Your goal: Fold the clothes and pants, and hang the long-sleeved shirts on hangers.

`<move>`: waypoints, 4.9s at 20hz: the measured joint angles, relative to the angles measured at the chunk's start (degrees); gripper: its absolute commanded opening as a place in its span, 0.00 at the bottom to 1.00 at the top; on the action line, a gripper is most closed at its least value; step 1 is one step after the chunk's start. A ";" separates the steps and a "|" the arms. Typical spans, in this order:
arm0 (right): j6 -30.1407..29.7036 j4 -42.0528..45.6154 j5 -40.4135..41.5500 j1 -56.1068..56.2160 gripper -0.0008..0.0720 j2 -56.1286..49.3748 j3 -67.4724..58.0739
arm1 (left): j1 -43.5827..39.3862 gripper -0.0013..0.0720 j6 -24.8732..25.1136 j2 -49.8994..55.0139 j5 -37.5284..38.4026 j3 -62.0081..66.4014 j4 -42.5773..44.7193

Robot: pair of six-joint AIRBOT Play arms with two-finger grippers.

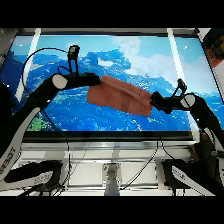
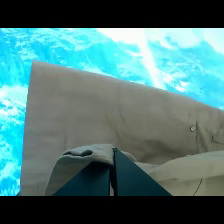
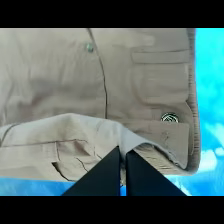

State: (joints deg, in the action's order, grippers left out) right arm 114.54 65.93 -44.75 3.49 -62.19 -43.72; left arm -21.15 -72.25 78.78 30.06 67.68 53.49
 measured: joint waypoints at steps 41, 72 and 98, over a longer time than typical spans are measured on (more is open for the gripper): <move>-30.32 -21.14 -28.33 -25.70 0.97 -33.31 -30.01 | 10.69 0.59 3.69 0.50 14.34 16.00 -6.95; -30.60 -26.95 -24.63 -20.76 0.03 -41.90 -36.09 | 11.06 0.59 4.57 -1.86 19.28 16.02 -11.65; -20.81 14.19 -30.75 -76.37 0.69 -27.39 -36.15 | 10.62 0.59 4.55 -1.86 19.23 16.02 -13.73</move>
State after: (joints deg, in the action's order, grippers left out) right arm 93.73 80.12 -75.50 -72.88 -89.58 -79.88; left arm -10.52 -67.70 76.93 49.30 83.70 39.77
